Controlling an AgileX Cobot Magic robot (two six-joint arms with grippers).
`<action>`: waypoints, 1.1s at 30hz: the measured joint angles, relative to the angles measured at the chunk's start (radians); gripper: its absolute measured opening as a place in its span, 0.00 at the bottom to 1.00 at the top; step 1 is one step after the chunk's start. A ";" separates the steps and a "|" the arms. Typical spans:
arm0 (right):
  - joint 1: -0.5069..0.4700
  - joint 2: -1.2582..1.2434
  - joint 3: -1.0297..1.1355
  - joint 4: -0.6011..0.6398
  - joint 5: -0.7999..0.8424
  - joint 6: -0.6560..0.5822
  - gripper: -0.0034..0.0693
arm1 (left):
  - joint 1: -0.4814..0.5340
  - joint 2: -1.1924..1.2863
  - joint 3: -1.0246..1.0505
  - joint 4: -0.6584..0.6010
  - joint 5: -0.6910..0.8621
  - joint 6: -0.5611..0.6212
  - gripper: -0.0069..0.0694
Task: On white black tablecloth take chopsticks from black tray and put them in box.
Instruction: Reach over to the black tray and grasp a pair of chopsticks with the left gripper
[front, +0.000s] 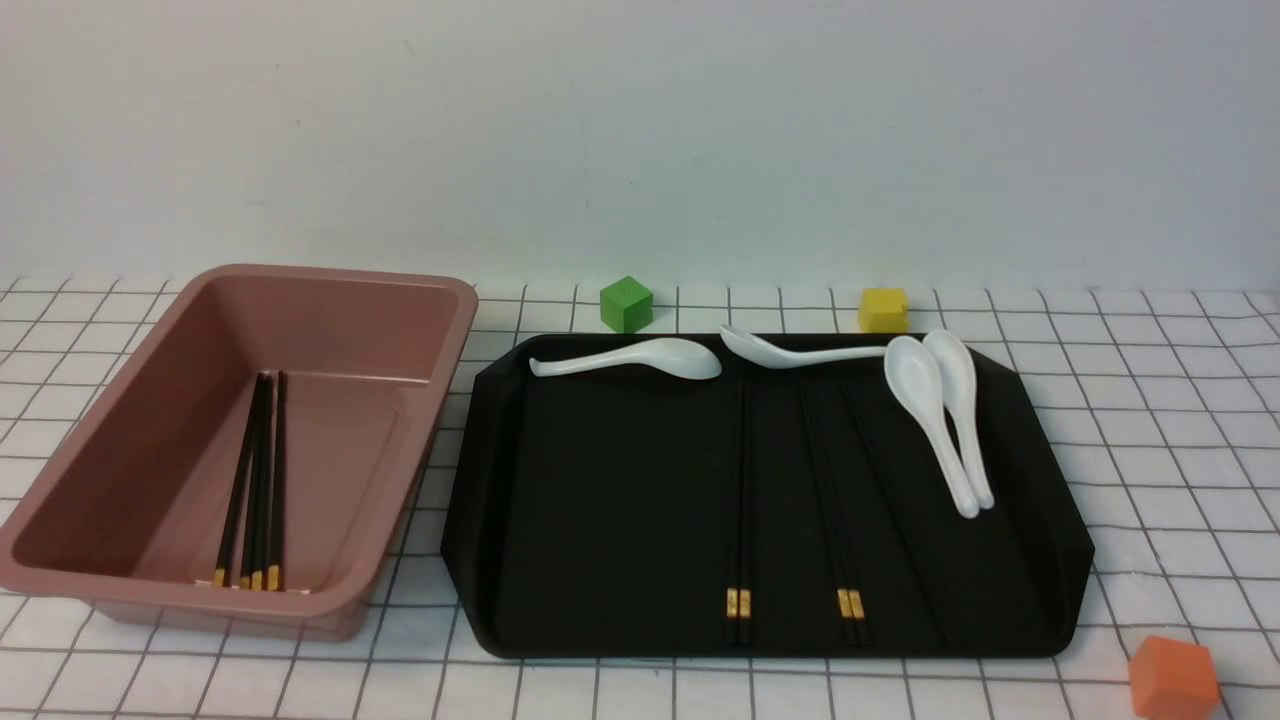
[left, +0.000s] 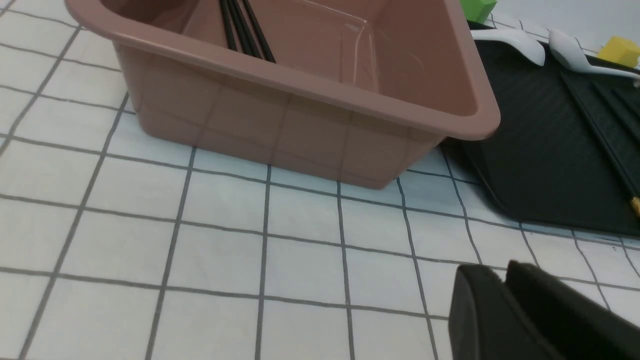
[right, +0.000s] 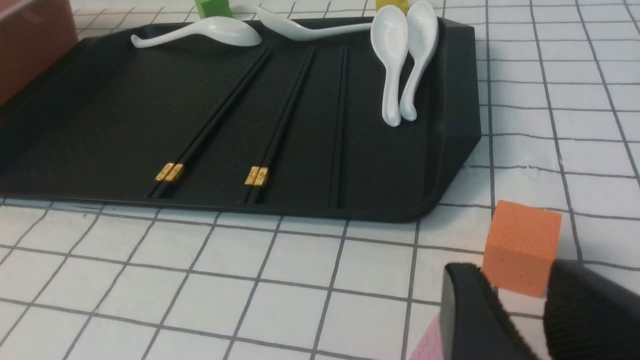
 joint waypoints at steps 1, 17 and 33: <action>0.000 0.000 0.000 0.000 0.000 0.000 0.38 | 0.000 0.000 0.000 0.000 0.000 0.000 0.20; 0.000 0.000 0.000 0.000 0.000 0.000 0.38 | 0.000 0.000 0.000 0.000 0.001 0.000 0.21; 0.000 0.000 0.000 0.000 0.000 0.000 0.38 | 0.000 0.000 0.000 -0.134 -0.023 -0.033 0.23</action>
